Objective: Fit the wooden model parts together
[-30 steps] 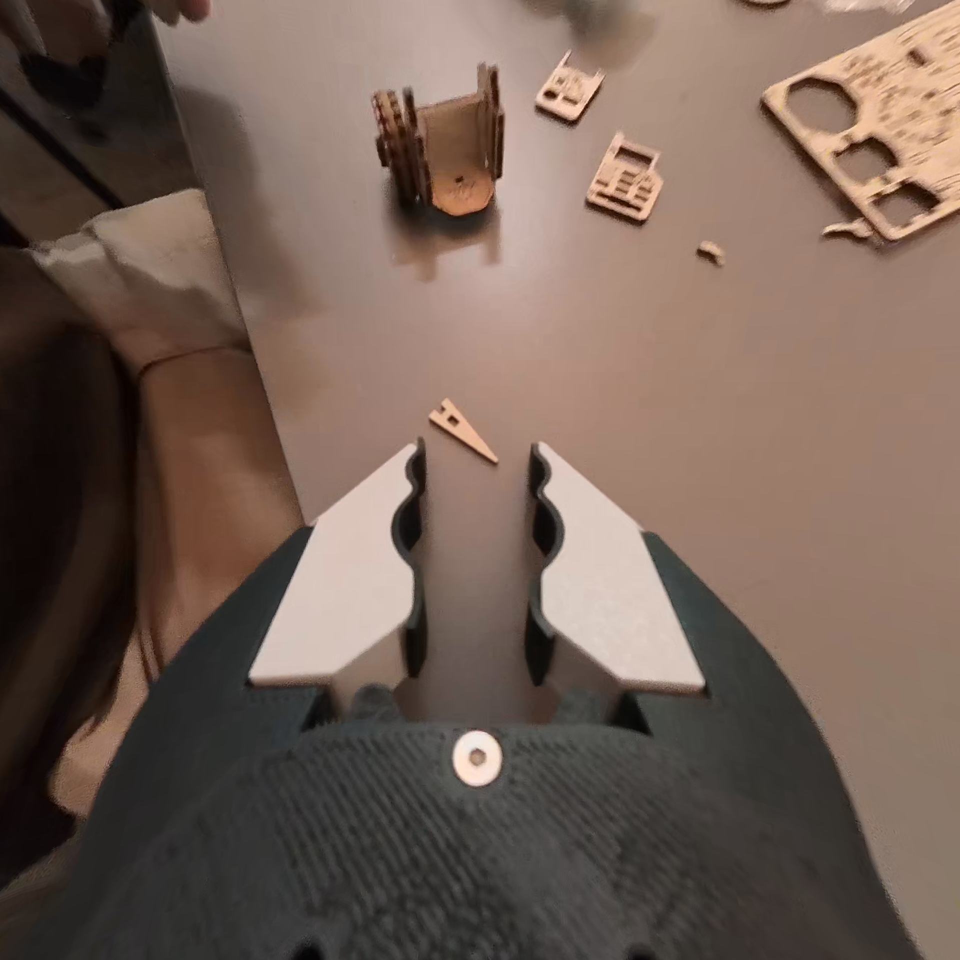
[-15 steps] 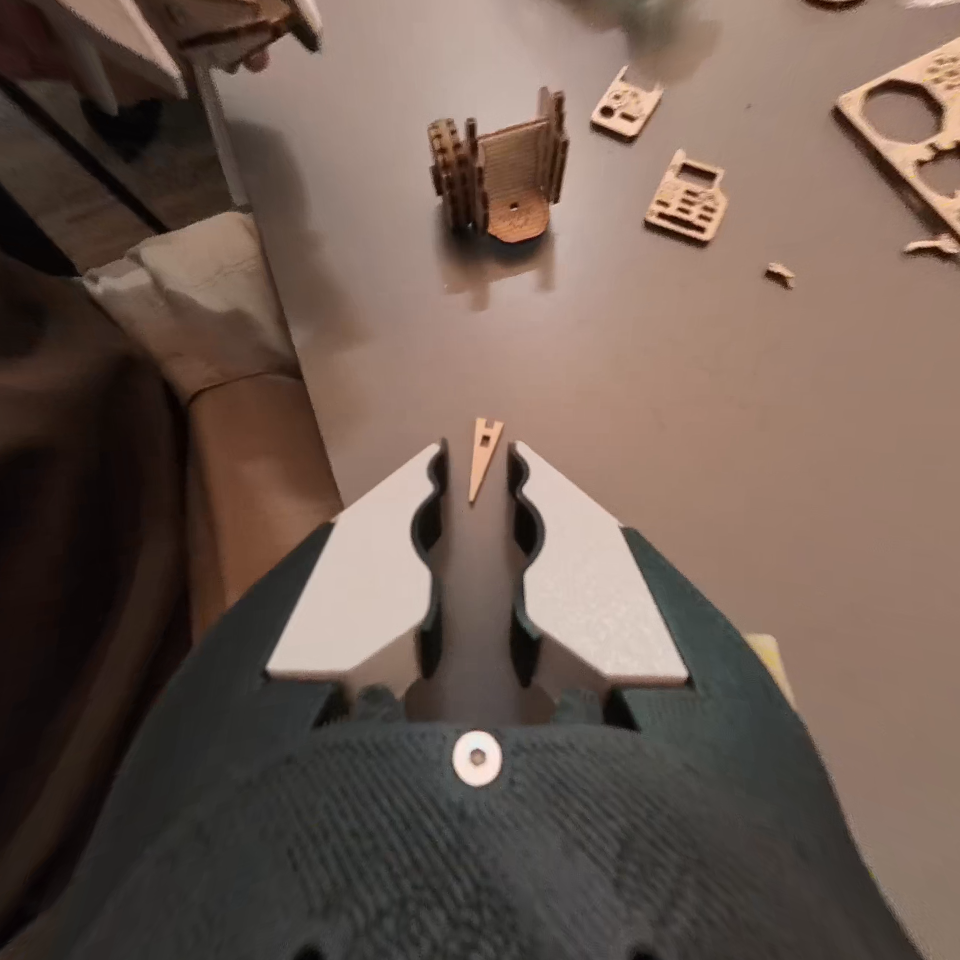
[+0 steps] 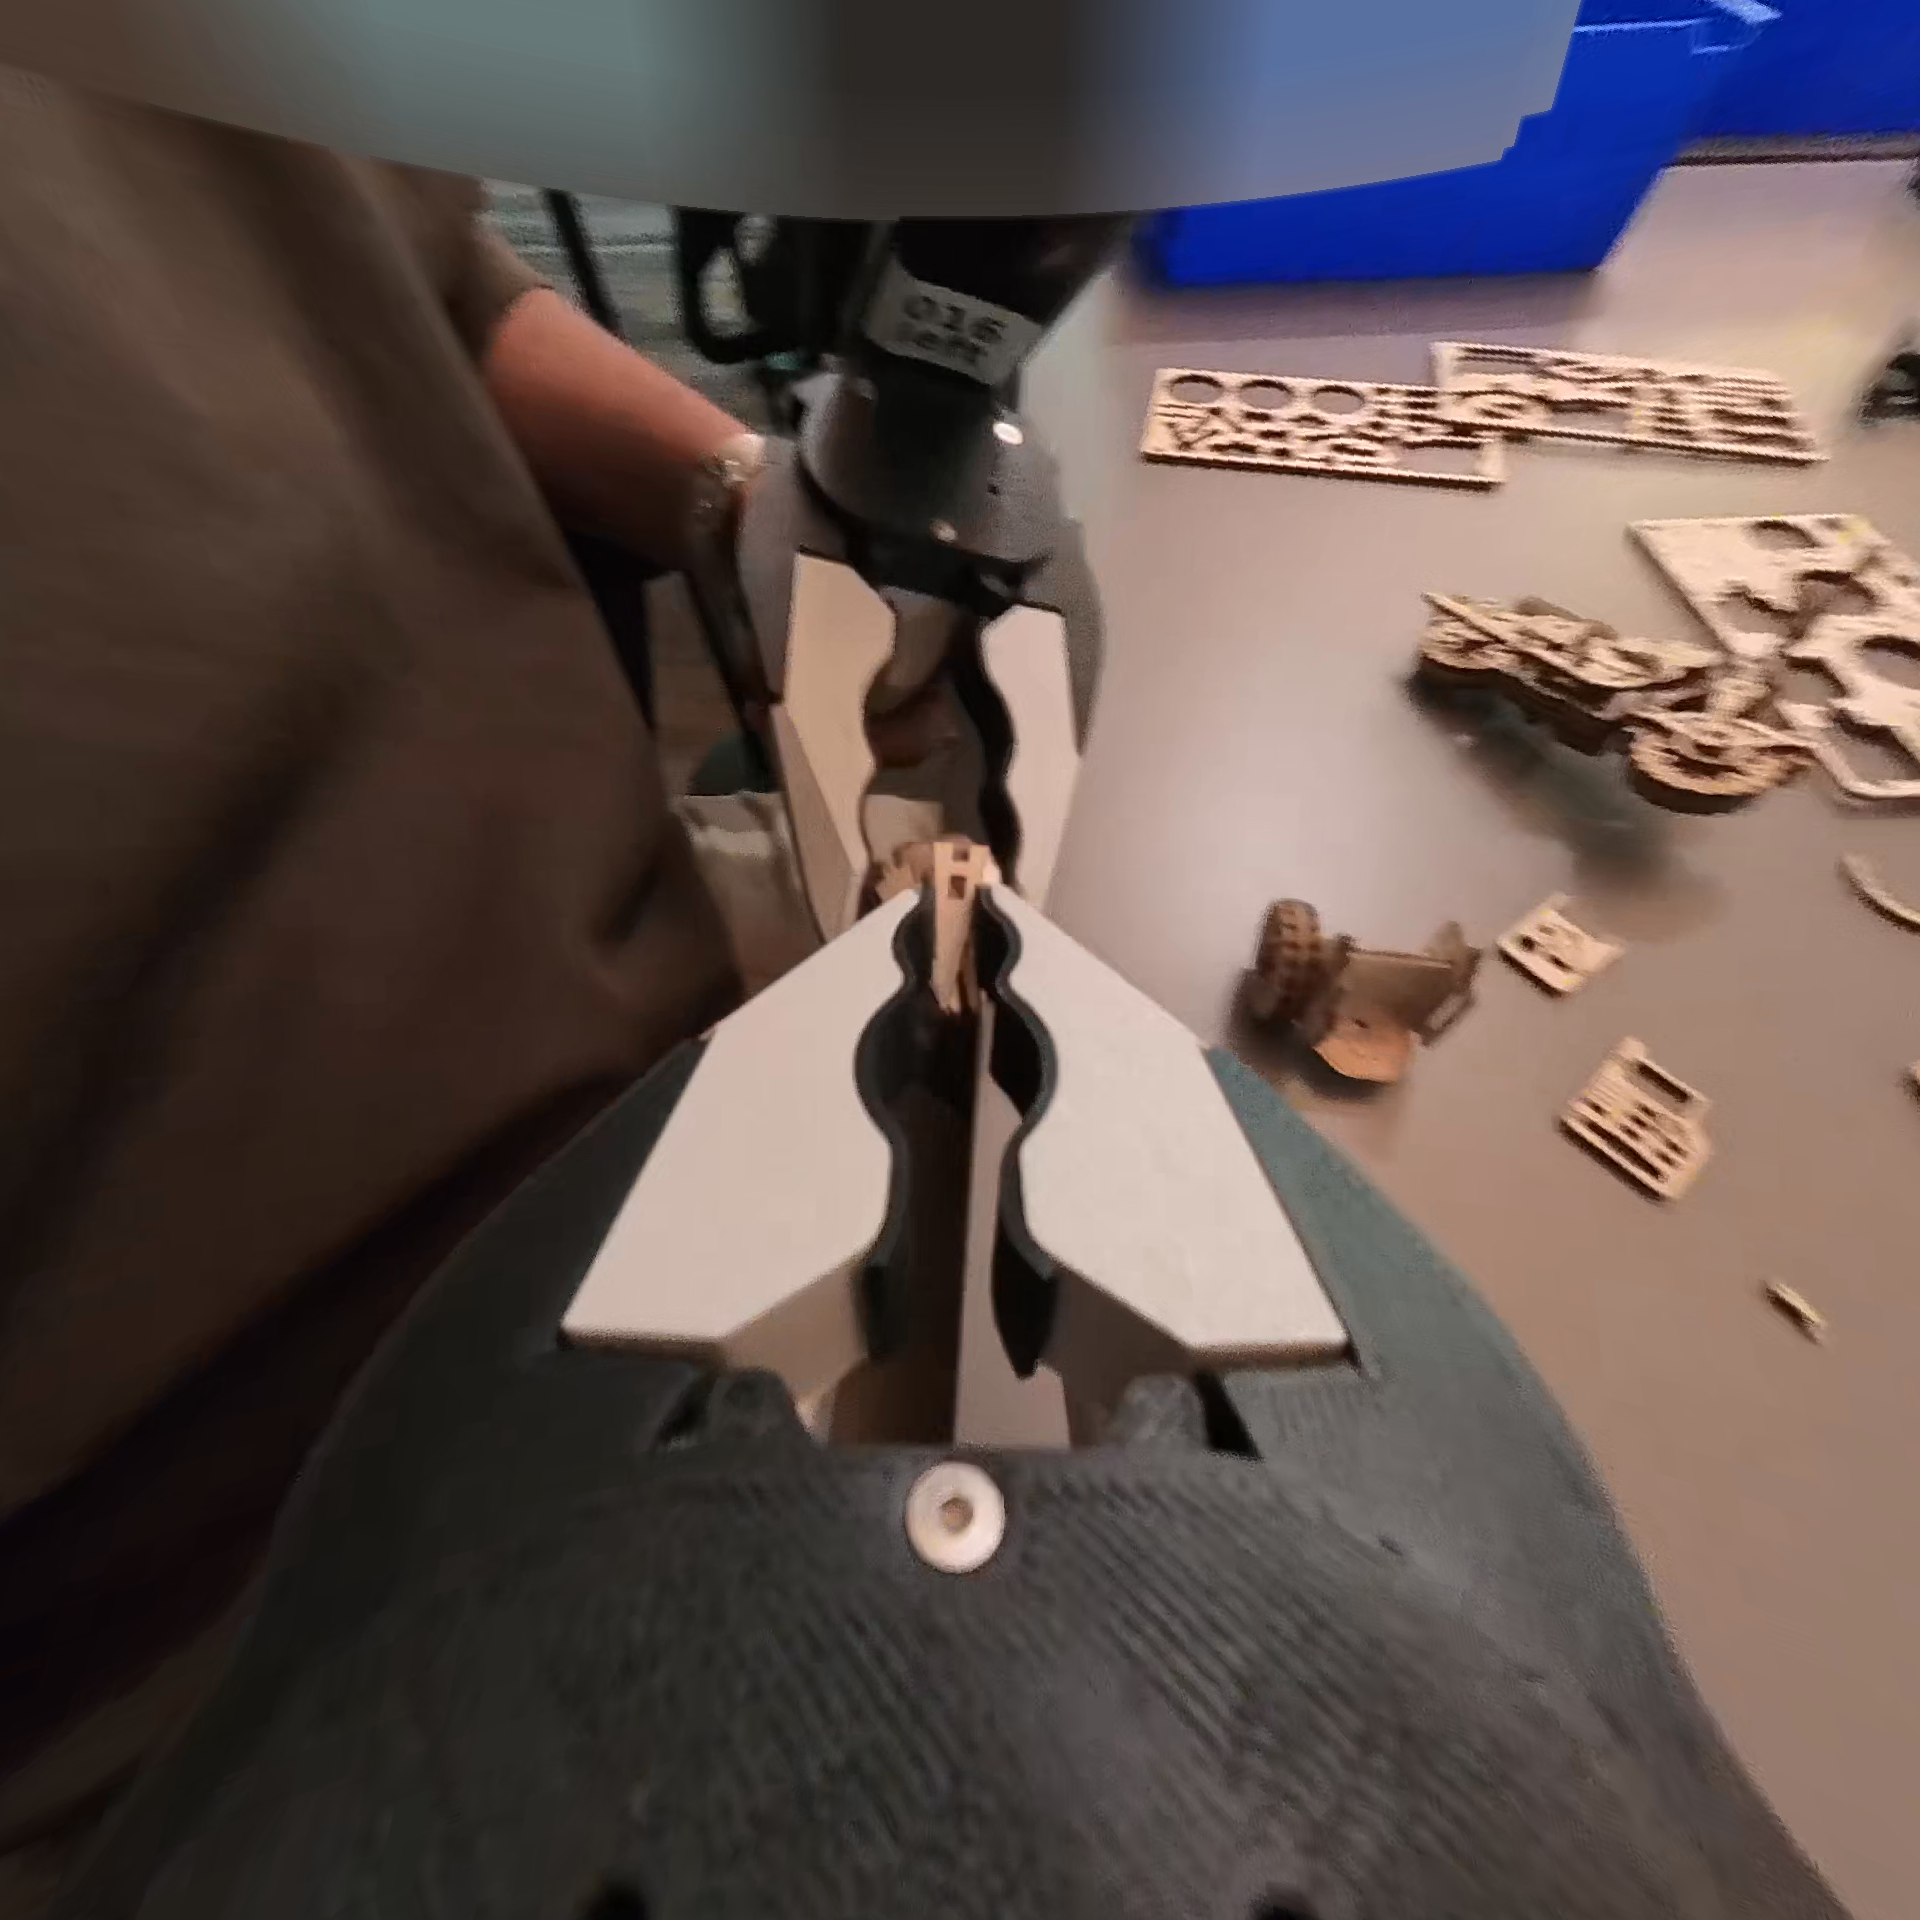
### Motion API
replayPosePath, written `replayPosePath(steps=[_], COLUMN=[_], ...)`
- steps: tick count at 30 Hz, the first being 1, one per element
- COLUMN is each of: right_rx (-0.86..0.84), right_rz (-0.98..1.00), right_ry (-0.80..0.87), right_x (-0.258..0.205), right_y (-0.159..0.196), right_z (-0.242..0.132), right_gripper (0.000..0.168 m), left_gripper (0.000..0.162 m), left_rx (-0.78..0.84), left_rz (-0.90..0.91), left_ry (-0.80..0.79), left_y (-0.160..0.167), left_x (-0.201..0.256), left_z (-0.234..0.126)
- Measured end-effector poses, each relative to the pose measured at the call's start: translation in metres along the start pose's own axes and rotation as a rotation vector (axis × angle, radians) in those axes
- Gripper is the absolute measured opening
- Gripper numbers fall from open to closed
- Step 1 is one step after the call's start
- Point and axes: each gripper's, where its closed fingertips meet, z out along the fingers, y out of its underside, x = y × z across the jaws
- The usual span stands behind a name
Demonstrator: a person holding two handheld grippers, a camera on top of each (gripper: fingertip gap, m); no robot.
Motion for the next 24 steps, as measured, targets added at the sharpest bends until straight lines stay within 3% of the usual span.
replayPosePath(steps=[3,24], right_rx=[-0.060,-0.187], right_rz=[0.002,-0.128], right_ry=[-0.093,-0.088], right_x=[-0.011,-0.023], right_y=[0.008,0.025], right_z=[0.008,0.017], right_gripper=[0.005,0.005], left_gripper=[0.036,0.035], left_rx=[-0.033,-0.058], left_rz=[0.012,0.043], left_ry=[0.038,0.066], left_y=[0.006,0.012], left_x=[0.008,0.016], left_z=[0.004,0.008])
